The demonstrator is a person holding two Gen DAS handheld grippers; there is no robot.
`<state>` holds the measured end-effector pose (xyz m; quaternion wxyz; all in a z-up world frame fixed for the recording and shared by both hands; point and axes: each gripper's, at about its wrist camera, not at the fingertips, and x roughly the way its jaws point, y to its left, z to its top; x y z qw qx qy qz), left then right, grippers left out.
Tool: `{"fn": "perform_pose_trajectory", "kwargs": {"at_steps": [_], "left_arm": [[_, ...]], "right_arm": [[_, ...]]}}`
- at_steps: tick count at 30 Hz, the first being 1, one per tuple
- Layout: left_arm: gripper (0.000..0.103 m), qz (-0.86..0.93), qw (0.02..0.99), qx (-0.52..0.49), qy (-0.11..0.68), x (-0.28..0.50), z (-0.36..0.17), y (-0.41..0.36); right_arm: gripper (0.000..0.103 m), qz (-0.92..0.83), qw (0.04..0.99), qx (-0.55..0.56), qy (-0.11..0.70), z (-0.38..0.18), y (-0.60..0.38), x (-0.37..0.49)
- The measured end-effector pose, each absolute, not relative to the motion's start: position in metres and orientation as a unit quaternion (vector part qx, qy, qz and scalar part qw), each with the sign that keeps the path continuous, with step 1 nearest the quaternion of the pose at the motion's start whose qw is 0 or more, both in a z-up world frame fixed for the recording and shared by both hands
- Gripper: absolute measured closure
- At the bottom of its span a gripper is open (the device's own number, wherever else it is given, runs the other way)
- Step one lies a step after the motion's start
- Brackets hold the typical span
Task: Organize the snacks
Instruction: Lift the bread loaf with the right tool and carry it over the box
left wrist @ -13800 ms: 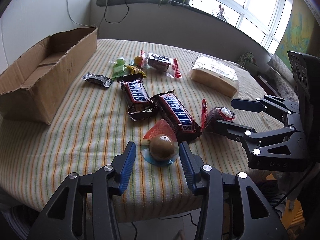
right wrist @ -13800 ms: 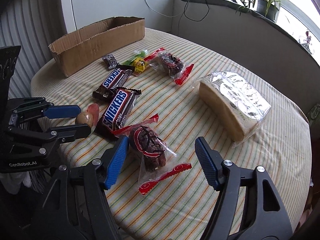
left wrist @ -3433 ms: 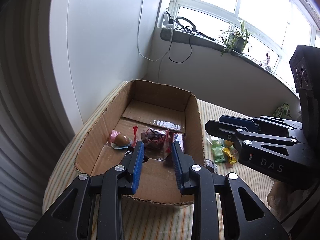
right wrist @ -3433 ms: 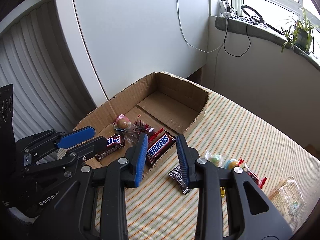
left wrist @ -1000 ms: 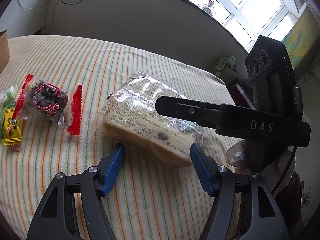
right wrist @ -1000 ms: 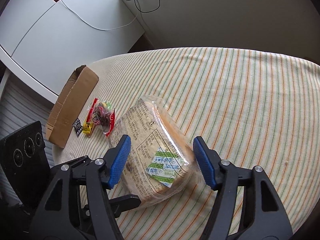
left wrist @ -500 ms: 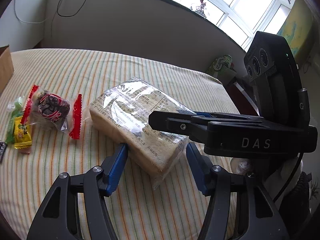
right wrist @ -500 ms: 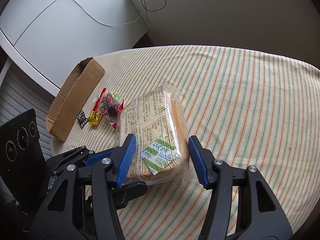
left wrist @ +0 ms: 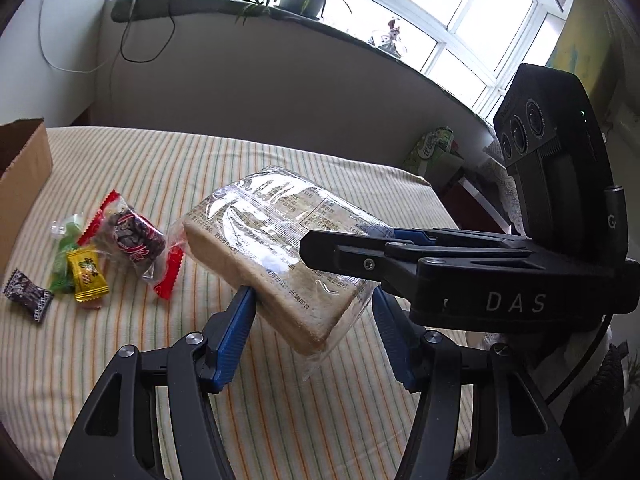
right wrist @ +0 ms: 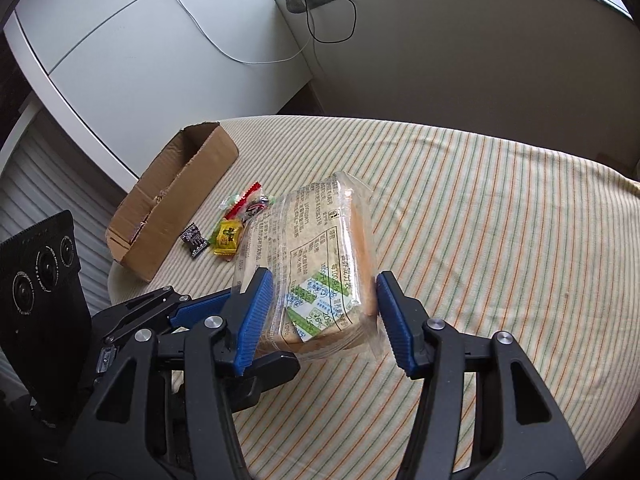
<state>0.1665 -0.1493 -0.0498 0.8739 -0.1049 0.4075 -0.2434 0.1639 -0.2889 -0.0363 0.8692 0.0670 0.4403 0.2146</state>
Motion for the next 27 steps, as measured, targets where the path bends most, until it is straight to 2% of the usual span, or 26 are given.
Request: {"fn": "perform_pose_trajectory", "kwargs": {"at_steps": [15,27], "left_arm": [[0.044,-0.221,0.903,-0.126,0.345,0.135,-0.002,-0.074],[0.044,-0.176,0.923,-0.146,0.309,0.118,0.014,0.004]], "right_arm": [[0.047,0.246,0.883,0.027,0.399,0.020,-0.205,0.151],[0.047,0.291,0.877,0.005,0.382,0.038,-0.112,0.166]]}}
